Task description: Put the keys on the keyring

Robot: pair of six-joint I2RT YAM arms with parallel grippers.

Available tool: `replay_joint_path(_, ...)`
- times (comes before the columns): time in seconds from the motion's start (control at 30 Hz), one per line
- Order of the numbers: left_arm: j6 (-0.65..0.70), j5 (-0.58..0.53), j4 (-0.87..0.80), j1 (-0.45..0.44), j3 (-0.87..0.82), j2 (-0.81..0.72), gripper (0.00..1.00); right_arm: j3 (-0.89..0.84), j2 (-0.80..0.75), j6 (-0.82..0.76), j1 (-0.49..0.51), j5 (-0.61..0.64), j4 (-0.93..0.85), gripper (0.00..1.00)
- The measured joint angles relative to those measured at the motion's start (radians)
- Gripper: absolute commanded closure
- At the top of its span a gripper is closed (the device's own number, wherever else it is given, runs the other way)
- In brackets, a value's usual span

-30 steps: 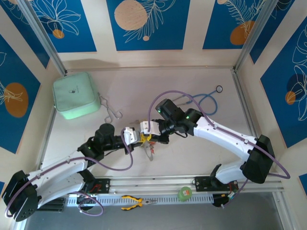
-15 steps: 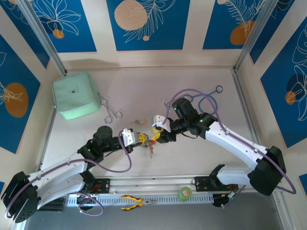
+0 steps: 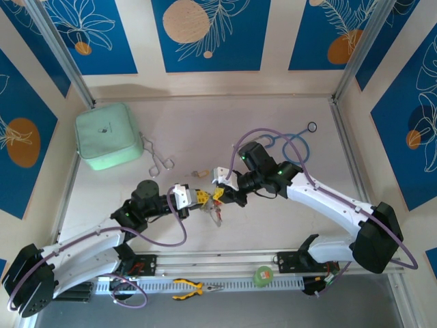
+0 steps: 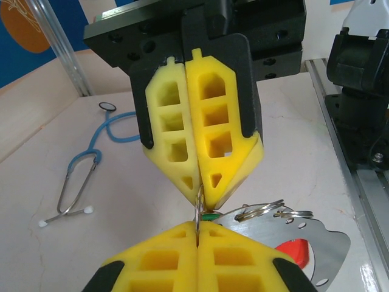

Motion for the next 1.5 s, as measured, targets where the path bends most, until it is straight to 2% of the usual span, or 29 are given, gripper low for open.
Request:
replay_joint_path(0.27, 0.001, 0.008, 0.005, 0.0, -0.005, 0.001, 1.0, 0.003, 0.029, 0.014, -0.005, 0.029, -0.021, 0.98)
replay_joint_path(0.37, 0.001, 0.008, 0.002, 0.0, -0.005, 0.014, 1.0, 0.019, 0.069, 0.019, -0.005, 0.03, -0.041, 0.9)
replay_joint_path(0.43, 0.001, 0.02, 0.004, 0.0, -0.005, 0.02, 1.0, 0.019, 0.069, 0.026, -0.002, 0.031, -0.045, 0.79)
replay_joint_path(0.5, 0.001, 0.036, 0.013, 0.0, -0.005, 0.02, 1.0, 0.01, 0.054, 0.032, -0.002, 0.033, -0.028, 0.73)
replay_joint_path(0.63, 0.0, 0.049, 0.038, 0.0, -0.005, 0.02, 1.0, -0.062, -0.045, 0.041, -0.012, 0.034, 0.048, 0.69)
replay_joint_path(0.77, -0.003, 0.054, 0.058, 0.0, -0.006, 0.028, 1.0, -0.093, -0.097, 0.04, -0.014, 0.023, 0.105, 0.7)
replay_joint_path(1.2, -0.03, 0.053, 0.091, 0.0, -0.01, 0.035, 1.0, -0.095, -0.057, 0.044, -0.005, -0.023, 0.179, 0.77)
replay_joint_path(1.33, -0.038, 0.042, 0.094, 0.0, -0.011, 0.042, 1.0, -0.095, -0.048, 0.043, -0.005, -0.027, 0.18, 1.0)
replay_joint_path(1.4, -0.043, 0.037, 0.096, 0.0, -0.011, 0.045, 1.0, -0.095, -0.048, 0.037, -0.003, -0.026, 0.178, 1.0)
replay_joint_path(1.47, -0.045, 0.027, 0.094, 0.0, -0.011, 0.045, 0.8, -0.094, -0.048, 0.032, 0.0, -0.018, 0.177, 1.0)
replay_joint_path(1.5, -0.04, 0.02, 0.087, 0.0, -0.011, 0.045, 0.74, -0.09, -0.048, 0.025, 0.004, -0.009, 0.169, 1.0)
